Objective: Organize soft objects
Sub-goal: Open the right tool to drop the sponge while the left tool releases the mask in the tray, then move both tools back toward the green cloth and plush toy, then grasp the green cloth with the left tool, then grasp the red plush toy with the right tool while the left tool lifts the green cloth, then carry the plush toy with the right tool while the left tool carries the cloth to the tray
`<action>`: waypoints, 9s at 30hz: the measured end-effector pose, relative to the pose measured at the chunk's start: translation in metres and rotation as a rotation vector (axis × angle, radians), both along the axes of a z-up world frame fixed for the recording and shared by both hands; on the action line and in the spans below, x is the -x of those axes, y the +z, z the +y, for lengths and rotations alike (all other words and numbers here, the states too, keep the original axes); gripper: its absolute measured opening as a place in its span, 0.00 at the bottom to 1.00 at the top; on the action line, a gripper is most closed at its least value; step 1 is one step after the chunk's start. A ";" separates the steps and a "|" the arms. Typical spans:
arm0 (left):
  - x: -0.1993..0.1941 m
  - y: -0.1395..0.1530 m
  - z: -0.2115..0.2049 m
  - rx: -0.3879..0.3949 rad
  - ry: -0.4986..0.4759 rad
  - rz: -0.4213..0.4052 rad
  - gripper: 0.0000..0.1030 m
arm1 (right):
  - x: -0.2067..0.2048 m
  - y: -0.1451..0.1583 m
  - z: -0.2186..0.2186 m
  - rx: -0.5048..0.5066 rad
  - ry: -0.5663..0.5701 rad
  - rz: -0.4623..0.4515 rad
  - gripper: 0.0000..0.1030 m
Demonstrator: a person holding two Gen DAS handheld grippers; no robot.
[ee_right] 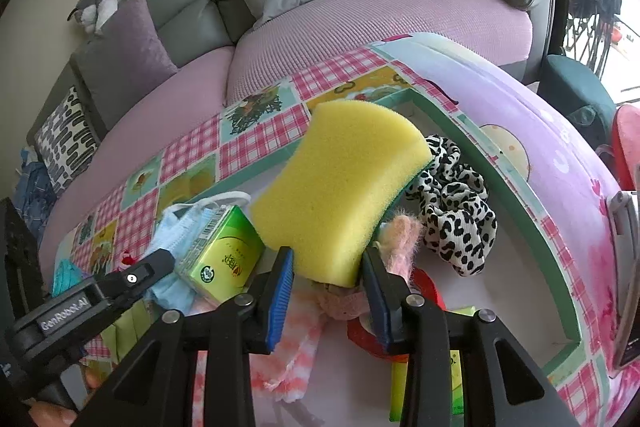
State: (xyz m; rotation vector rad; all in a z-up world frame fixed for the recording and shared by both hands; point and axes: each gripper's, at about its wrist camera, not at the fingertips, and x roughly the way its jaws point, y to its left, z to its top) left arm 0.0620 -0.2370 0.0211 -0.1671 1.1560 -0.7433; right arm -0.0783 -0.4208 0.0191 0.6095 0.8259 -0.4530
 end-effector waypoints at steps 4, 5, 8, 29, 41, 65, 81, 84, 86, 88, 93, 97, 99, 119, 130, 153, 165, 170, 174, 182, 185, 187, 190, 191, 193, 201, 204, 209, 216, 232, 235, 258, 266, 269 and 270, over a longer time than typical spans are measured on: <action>-0.001 0.011 0.001 -0.034 0.004 -0.018 0.28 | 0.000 0.003 0.001 0.015 0.000 0.009 0.40; -0.001 0.012 0.003 -0.041 0.006 -0.019 0.34 | 0.001 0.004 0.001 0.014 0.000 0.010 0.40; 0.001 0.021 0.007 -0.053 0.012 -0.034 0.40 | 0.003 0.007 0.001 0.015 -0.006 0.014 0.48; -0.004 0.029 0.031 -0.402 0.150 -0.211 0.84 | 0.004 0.016 0.010 0.081 0.003 0.065 0.99; -0.013 0.026 0.066 -0.447 0.244 -0.222 0.89 | -0.001 0.020 0.020 0.111 0.016 0.070 1.00; -0.013 0.023 0.143 -0.464 0.348 -0.156 0.89 | -0.033 0.037 0.114 0.152 0.212 0.103 1.00; -0.013 -0.005 0.157 -0.468 0.347 -0.041 0.89 | -0.046 0.024 0.154 0.198 0.281 0.193 1.00; -0.015 -0.009 0.159 -0.465 0.350 -0.025 0.89 | -0.048 0.020 0.154 0.193 0.284 0.209 1.00; -0.015 -0.013 0.158 -0.470 0.348 -0.019 0.89 | -0.049 0.016 0.155 0.187 0.288 0.218 1.00; -0.015 -0.015 0.156 -0.474 0.341 -0.013 0.89 | -0.051 0.014 0.156 0.184 0.292 0.226 1.00; -0.017 -0.021 0.154 -0.479 0.333 -0.001 0.89 | -0.053 0.012 0.158 0.192 0.297 0.227 1.00; -0.020 -0.027 0.155 -0.486 0.336 0.021 0.89 | -0.057 0.006 0.156 0.179 0.301 0.239 1.00; -0.023 -0.031 0.154 -0.491 0.341 0.034 0.89 | -0.059 0.005 0.155 0.187 0.312 0.236 1.00; -0.017 -0.046 0.097 -0.525 0.194 -0.049 0.46 | -0.058 0.005 0.152 0.203 0.286 0.245 1.00; -0.013 -0.038 0.112 -0.437 0.186 -0.035 0.14 | -0.060 0.004 0.157 0.211 0.294 0.236 1.00; -0.012 -0.021 0.193 -0.308 0.348 0.007 0.09 | -0.084 0.019 0.199 0.223 0.384 0.093 1.00; -0.022 -0.019 0.241 -0.248 0.444 0.047 0.09 | -0.095 0.008 0.224 0.232 0.452 0.055 1.00; -0.027 -0.017 0.254 -0.223 0.470 0.058 0.09 | -0.103 0.002 0.229 0.224 0.484 0.053 1.00; -0.032 -0.017 0.265 -0.197 0.492 0.071 0.09 | -0.114 -0.003 0.232 0.242 0.488 0.057 0.98; -0.037 -0.023 0.268 -0.162 0.498 0.103 0.09 | -0.151 -0.012 0.240 0.284 0.550 0.101 0.89; -0.037 -0.022 0.270 -0.149 0.501 0.108 0.09 | -0.162 -0.015 0.242 0.297 0.583 0.110 0.88; -0.038 -0.023 0.271 -0.142 0.506 0.113 0.09 | -0.169 -0.018 0.244 0.311 0.601 0.117 0.87; -0.039 -0.022 0.271 -0.137 0.507 0.114 0.09 | -0.178 -0.022 0.245 0.323 0.613 0.135 0.82; -0.039 -0.021 0.271 -0.136 0.506 0.113 0.09 | -0.181 -0.023 0.245 0.318 0.621 0.135 0.81; -0.038 -0.020 0.271 -0.134 0.504 0.110 0.09 | -0.183 -0.025 0.243 0.309 0.631 0.131 0.77; -0.038 -0.017 0.270 -0.133 0.499 0.103 0.09 | -0.194 -0.028 0.245 0.319 0.664 0.129 0.60; -0.038 -0.017 0.270 -0.137 0.498 0.102 0.09 | -0.195 -0.031 0.245 0.309 0.670 0.136 0.47; -0.039 -0.017 0.268 -0.141 0.496 0.100 0.09 | -0.190 -0.030 0.245 0.297 0.672 0.129 0.41; -0.038 -0.016 0.270 -0.145 0.494 0.094 0.09 | -0.164 -0.024 0.245 0.283 0.643 0.131 0.41; -0.015 0.023 0.255 -0.141 0.440 -0.036 0.09 | -0.090 0.008 0.224 0.246 0.509 0.112 0.41; -0.008 0.037 0.245 -0.130 0.403 -0.076 0.09 | -0.078 0.014 0.218 0.247 0.482 0.108 0.41; 0.039 0.092 0.162 -0.135 0.190 -0.279 0.09 | 0.010 0.050 0.123 0.230 0.189 0.078 0.41; 0.057 0.092 0.124 -0.161 0.096 -0.302 0.09 | 0.030 0.040 0.090 0.210 0.112 0.111 0.42; 0.067 0.089 0.104 -0.161 0.039 -0.303 0.09 | 0.039 0.037 0.078 0.204 0.088 0.116 0.43; 0.070 0.089 0.098 -0.156 0.022 -0.302 0.09 | 0.041 0.037 0.076 0.203 0.081 0.118 0.43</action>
